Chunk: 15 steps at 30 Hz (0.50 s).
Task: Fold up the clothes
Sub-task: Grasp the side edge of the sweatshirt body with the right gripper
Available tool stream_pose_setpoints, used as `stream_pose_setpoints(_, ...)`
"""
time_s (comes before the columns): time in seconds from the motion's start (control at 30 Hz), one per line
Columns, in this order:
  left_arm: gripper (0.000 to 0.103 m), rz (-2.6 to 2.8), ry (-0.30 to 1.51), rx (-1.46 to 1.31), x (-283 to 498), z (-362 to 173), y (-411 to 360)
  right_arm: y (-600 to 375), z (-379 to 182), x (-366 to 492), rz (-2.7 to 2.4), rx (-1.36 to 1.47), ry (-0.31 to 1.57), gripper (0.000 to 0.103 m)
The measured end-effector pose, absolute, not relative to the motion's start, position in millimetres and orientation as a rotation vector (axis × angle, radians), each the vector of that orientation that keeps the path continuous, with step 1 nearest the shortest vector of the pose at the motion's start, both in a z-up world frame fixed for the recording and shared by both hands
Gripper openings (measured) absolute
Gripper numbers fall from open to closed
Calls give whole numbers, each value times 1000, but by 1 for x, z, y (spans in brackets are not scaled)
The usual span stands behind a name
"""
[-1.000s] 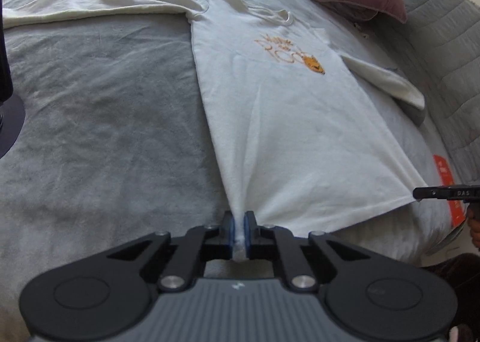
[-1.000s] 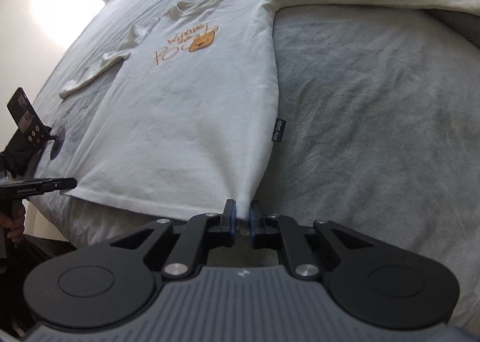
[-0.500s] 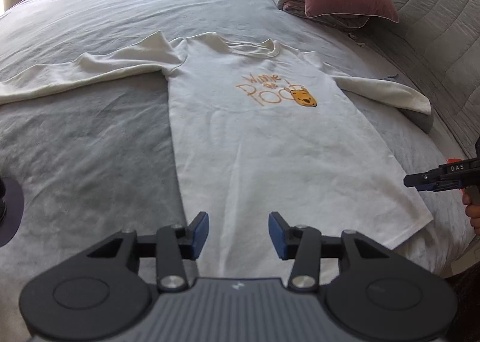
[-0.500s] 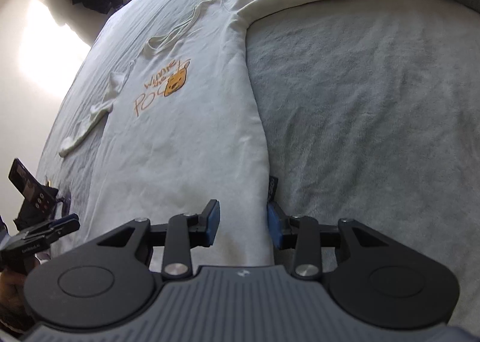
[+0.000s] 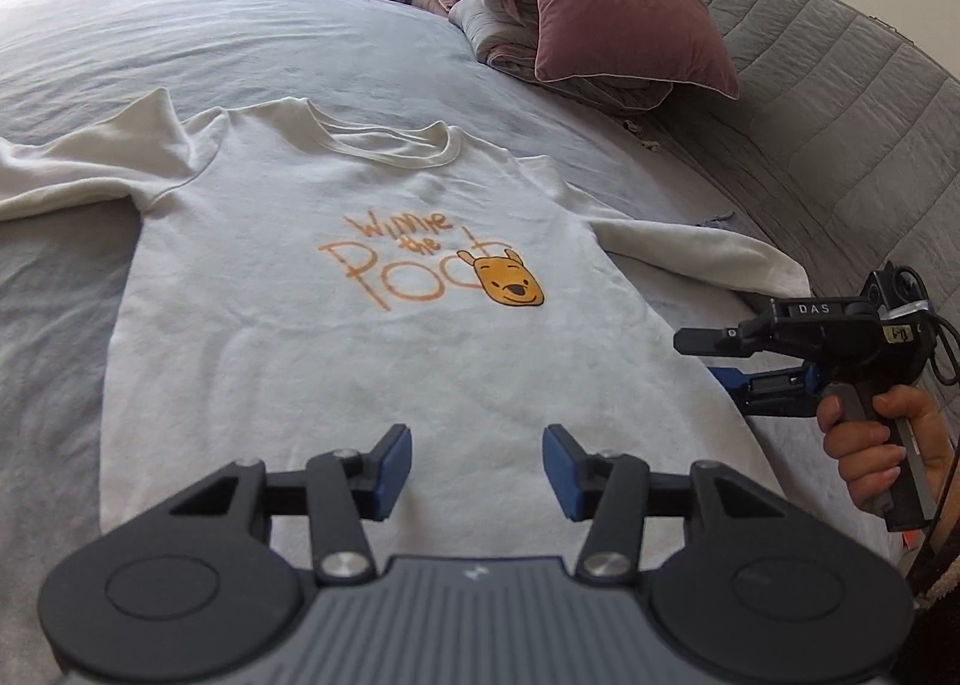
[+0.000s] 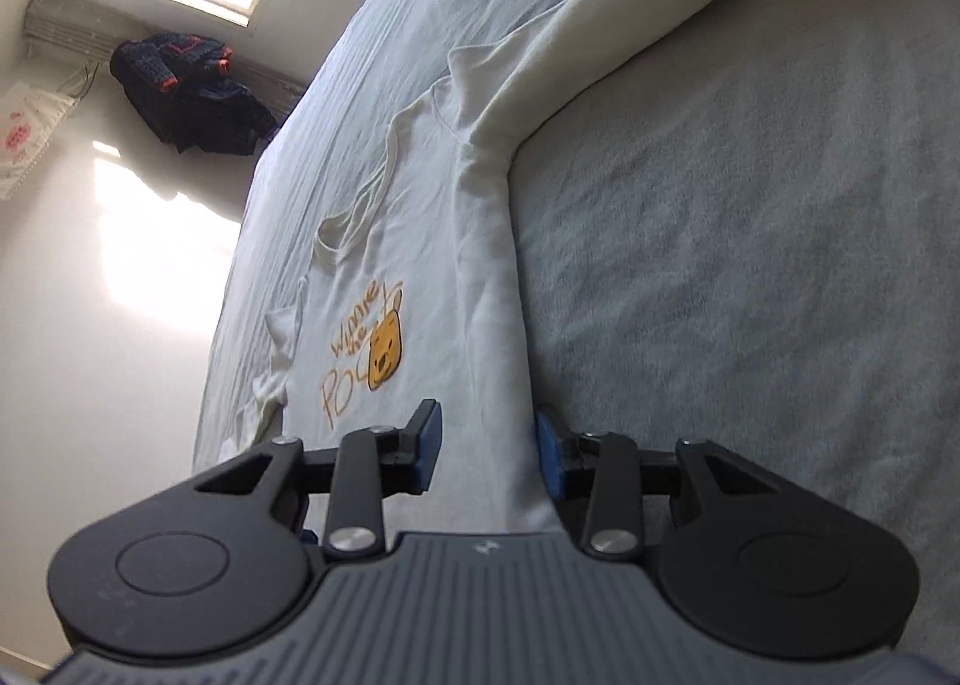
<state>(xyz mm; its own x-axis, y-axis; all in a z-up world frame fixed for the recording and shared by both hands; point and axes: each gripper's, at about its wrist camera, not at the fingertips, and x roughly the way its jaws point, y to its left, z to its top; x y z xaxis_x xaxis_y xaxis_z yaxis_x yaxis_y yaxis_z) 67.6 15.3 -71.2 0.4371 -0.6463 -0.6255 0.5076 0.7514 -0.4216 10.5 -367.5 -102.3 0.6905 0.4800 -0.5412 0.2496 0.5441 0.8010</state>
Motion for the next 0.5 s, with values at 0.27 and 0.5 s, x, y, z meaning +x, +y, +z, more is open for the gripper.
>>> stream_pose_setpoints(0.27, 50, -713, 854, -322, 86, -84, 12, -391, -132, 40, 184, 1255, 676, 31)
stream_pose_setpoints(0.5, 50, -700, 857, -395, 98, -91, 11, -403, -146, 56, 154, 1413, 548, 17)
